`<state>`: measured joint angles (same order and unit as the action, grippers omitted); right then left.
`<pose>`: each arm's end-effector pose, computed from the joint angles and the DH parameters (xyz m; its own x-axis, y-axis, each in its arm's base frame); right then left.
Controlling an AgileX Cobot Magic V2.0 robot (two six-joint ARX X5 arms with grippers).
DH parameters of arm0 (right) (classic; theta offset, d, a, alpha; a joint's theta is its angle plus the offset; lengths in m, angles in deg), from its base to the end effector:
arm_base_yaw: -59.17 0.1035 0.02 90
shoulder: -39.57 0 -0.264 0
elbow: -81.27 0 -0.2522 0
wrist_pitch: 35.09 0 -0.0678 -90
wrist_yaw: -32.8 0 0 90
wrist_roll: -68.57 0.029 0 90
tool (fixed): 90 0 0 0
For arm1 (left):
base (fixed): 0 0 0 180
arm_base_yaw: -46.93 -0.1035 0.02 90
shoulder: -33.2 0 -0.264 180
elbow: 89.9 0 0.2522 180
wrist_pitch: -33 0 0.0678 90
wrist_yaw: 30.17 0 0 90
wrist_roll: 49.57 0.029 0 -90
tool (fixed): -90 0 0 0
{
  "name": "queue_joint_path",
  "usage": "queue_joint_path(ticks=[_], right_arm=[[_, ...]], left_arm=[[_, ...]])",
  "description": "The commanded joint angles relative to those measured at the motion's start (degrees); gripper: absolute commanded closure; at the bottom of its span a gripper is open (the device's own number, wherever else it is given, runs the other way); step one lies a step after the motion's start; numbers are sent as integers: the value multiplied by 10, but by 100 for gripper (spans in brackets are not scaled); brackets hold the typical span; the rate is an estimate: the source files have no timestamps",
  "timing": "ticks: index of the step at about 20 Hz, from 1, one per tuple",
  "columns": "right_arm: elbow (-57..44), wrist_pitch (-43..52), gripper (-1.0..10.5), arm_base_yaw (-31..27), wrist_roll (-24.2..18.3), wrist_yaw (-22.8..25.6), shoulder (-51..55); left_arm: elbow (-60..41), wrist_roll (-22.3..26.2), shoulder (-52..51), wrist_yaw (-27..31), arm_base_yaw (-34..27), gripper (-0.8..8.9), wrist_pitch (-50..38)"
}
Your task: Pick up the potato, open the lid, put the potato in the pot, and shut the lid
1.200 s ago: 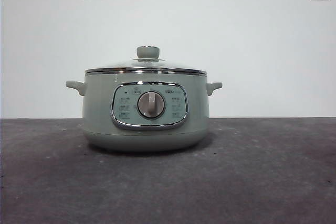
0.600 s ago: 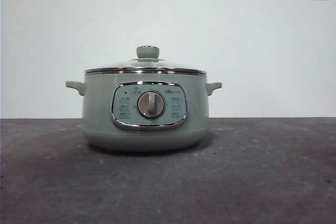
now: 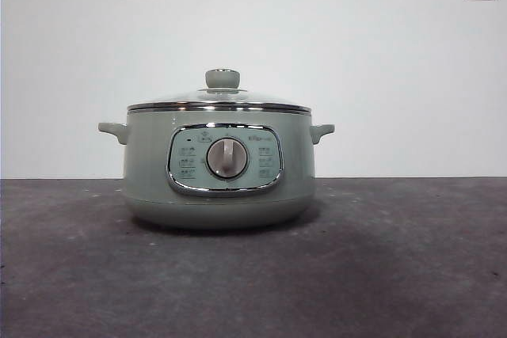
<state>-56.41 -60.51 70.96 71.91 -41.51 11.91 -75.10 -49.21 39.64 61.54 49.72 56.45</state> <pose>0.1232 0.0177 0.2720 0.9811 -0.0715 -0.1797 0.0739 0.9972 0.0068 0.1006 -0.0040 0.1446 0.9654 -0.0172 -0.2602 0.0215 0.9997 0.0138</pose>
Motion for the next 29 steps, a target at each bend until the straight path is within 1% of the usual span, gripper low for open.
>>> queue_joint_path(ticks=[1,2,4,7,9,13,16,18,20,23,26,29], right_arm=[[-143,156,946,-37,48,0,76],[-181,168,946,-51,54,-9,110],[-235,159,946,-75,56,-31,164],[-278,150,946,-92,56,-60,203],[-277,93,946,-98,50,-72,219],[-277,10,946,-107,33,-72,240],[-277,14,946,-112,6,-76,247],[-277,14,946,-115,-2,-83,253],[-277,12,946,-121,-22,-104,262],[-277,9,946,-127,-65,-144,266],[-277,9,946,-127,-80,-143,266],[-277,9,946,-127,-80,-140,266]], left_arm=[[-6,-3,2,-2,-1,816,-3],[-6,-3,3,-2,-1,816,-3],[-6,-3,6,-2,-1,816,-3],[-6,-3,9,-2,-1,816,-3],[-6,-3,12,-2,-1,816,-3],[-6,-3,14,-2,-1,816,-3],[-6,-3,15,-2,-1,816,-3],[-6,-3,15,-2,-1,816,-3],[-6,-3,15,-2,-1,816,-3],[-6,-3,15,-2,-1,816,-3],[-6,-3,15,-2,-1,816,-3],[-6,-3,15,-2,-1,816,-3]])
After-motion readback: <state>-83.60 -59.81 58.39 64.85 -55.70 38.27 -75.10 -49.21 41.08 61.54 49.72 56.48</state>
